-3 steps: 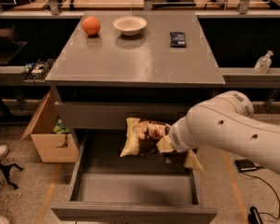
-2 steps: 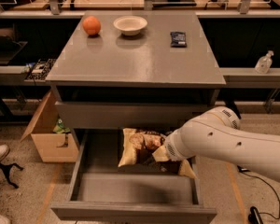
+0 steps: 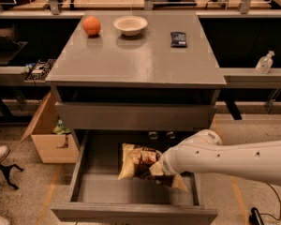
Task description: Place brown chip bag into middle drawer
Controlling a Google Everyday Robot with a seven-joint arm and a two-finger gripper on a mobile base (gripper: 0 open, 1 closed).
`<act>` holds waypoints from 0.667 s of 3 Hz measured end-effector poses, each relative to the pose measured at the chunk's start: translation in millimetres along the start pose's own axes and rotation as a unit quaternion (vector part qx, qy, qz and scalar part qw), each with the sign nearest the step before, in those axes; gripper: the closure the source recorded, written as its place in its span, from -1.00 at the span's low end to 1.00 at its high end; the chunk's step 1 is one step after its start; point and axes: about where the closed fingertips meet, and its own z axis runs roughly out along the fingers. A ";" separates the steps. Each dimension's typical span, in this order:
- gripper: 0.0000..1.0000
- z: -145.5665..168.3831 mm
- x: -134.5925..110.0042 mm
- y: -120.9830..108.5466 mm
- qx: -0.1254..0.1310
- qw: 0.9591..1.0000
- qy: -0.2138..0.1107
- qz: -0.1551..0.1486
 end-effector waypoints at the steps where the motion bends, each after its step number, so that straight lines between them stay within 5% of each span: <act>1: 1.00 44.6 3.3 -4.0 -0.013 1.000 -0.006 0.011; 2: 1.00 84.4 2.0 -2.2 -0.028 0.999 -0.003 0.019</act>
Offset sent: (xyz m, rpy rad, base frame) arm 0.0485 0.0423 -0.1260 0.0896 0.0593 -0.0151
